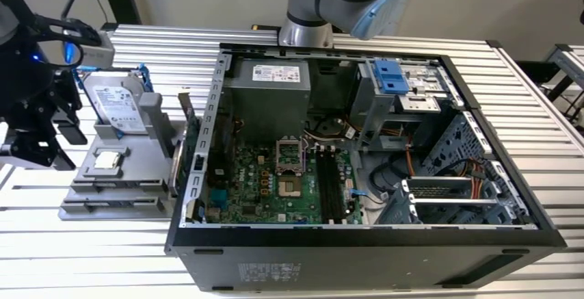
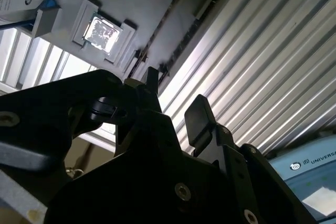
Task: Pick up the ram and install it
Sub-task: 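Pick up the ram and move it above insertion slot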
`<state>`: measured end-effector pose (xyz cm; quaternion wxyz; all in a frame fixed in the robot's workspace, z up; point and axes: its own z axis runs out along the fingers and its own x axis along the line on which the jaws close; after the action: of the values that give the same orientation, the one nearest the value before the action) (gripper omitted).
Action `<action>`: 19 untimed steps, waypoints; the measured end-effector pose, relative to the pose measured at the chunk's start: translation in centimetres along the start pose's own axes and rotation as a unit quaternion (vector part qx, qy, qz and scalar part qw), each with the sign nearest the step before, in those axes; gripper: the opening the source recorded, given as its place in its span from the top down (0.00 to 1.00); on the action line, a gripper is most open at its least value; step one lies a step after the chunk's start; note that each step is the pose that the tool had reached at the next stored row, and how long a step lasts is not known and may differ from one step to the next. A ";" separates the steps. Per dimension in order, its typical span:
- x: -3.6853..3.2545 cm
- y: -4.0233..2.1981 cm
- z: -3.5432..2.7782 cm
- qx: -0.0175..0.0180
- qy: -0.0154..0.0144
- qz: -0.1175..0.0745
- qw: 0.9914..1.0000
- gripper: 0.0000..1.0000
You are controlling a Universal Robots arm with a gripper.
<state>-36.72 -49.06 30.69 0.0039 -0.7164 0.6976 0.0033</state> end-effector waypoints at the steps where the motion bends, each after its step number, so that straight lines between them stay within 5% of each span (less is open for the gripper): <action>1: 0.00 0.01 0.12 -0.001 0.000 0.000 1.000 0.00; 19: 0.03 0.00 3.08 -0.006 0.001 0.000 1.000 0.00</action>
<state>-36.72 -49.06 27.61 -0.0008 -0.7165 0.6976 0.0070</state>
